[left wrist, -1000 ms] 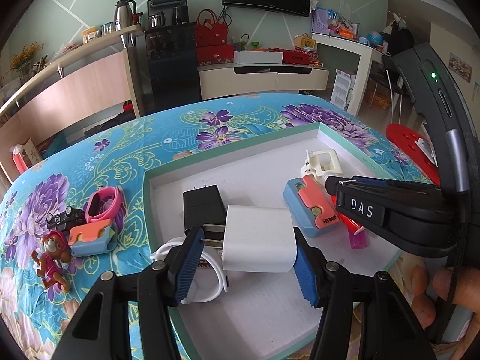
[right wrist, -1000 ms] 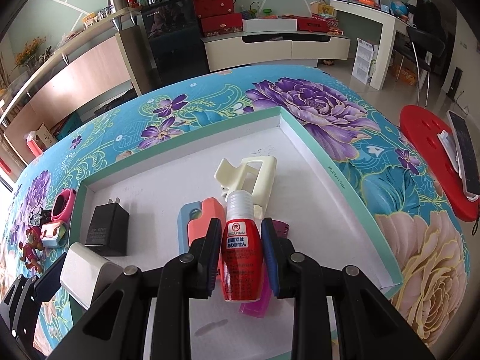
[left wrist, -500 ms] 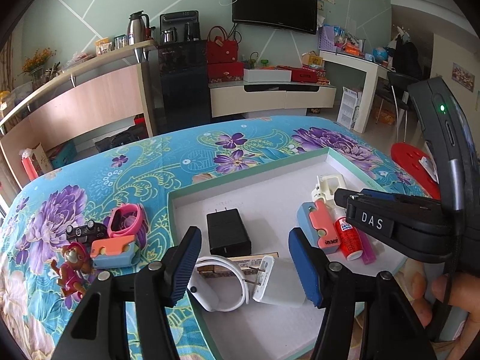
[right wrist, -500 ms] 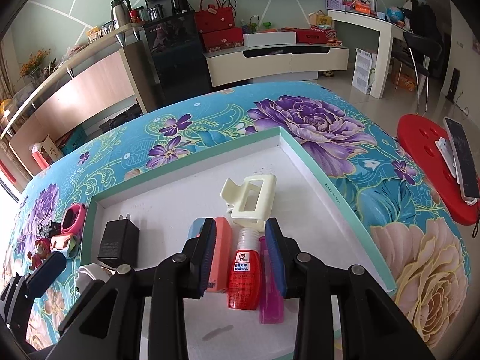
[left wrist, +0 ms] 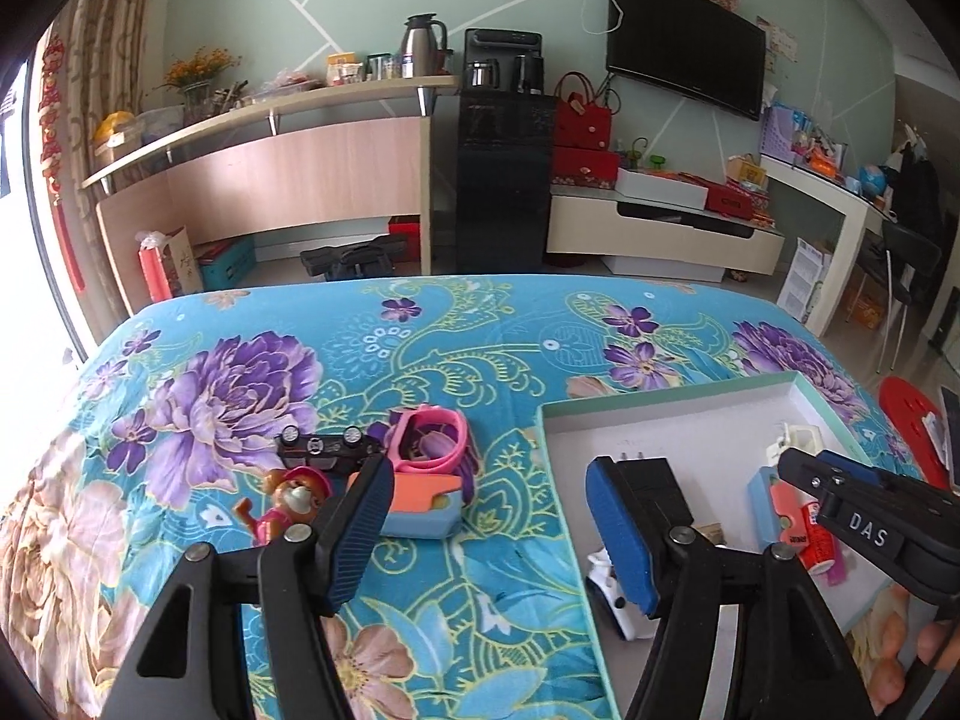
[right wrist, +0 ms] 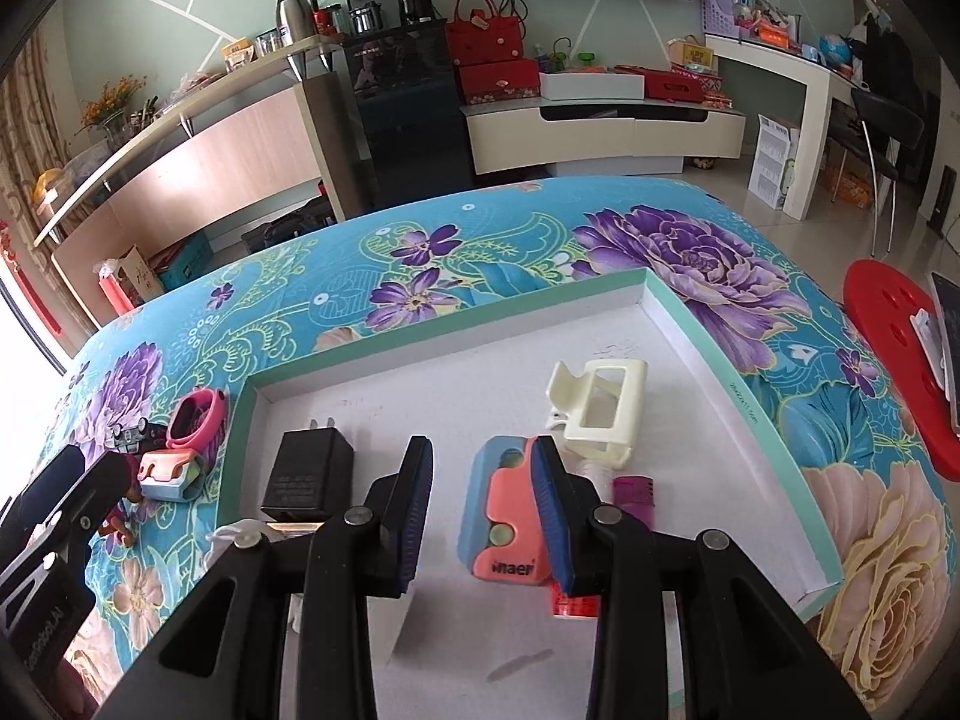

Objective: Organize rigid objects
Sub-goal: 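Move both open tools back toward the remaining pile, then grasp the toy dog figure with the left tool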

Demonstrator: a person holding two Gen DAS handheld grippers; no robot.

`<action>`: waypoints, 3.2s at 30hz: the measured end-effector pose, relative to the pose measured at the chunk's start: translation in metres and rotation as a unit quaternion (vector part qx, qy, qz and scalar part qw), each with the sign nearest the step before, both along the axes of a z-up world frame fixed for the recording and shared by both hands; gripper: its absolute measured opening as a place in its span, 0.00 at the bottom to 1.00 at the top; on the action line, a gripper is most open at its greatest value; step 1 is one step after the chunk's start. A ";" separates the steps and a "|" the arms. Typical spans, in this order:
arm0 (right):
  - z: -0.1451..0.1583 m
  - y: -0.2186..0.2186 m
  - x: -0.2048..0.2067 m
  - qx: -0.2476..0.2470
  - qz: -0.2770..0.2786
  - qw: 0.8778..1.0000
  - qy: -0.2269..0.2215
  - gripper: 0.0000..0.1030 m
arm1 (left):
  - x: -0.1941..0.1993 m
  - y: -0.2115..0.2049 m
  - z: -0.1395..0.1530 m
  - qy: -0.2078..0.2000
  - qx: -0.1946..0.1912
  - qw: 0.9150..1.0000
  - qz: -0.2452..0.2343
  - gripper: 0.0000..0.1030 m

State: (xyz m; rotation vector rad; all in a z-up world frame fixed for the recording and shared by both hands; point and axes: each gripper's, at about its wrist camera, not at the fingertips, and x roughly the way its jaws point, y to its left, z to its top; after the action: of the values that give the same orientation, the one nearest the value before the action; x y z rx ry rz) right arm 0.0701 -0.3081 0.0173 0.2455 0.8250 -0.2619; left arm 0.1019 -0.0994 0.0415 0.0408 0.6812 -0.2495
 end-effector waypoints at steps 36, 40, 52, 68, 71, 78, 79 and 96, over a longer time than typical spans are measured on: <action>-0.001 0.027 0.012 -0.032 0.022 0.999 -0.009 0.98 | 0.023 0.040 -0.029 0.060 0.001 0.993 0.098 1.00; 0.002 0.033 0.013 -0.036 0.027 0.999 -0.016 0.98 | 0.023 0.048 -0.028 0.059 -0.008 0.992 0.113 1.00; 0.011 0.080 0.031 0.008 0.079 0.995 -0.059 0.98 | 0.029 0.086 -0.022 0.060 -0.010 0.982 0.177 1.00; 0.009 0.091 0.058 0.035 0.084 0.993 -0.073 0.98 | 0.047 0.129 -0.008 0.096 -0.003 0.967 0.235 1.00; 0.006 0.094 0.061 0.034 0.078 0.994 -0.070 0.98 | 0.056 0.132 -0.011 0.107 -0.004 0.965 0.240 1.00; 0.006 0.118 0.065 0.024 0.102 0.992 -0.072 0.98 | 0.066 0.127 -0.035 0.137 -0.008 0.968 0.210 1.00; 0.005 0.121 0.066 0.019 0.105 0.992 -0.070 0.98 | 0.067 0.126 -0.040 0.143 -0.008 0.969 0.203 1.00; -0.007 0.140 0.068 -0.038 0.132 0.990 -0.023 0.98 | 0.078 0.112 -0.072 0.181 0.008 0.972 0.147 1.00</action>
State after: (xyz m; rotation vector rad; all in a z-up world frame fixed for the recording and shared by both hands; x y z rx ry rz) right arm 0.1377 -0.1676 0.0101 0.0686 0.7907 -0.0388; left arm 0.1804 0.0122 -0.0307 -0.0924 1.0413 0.0376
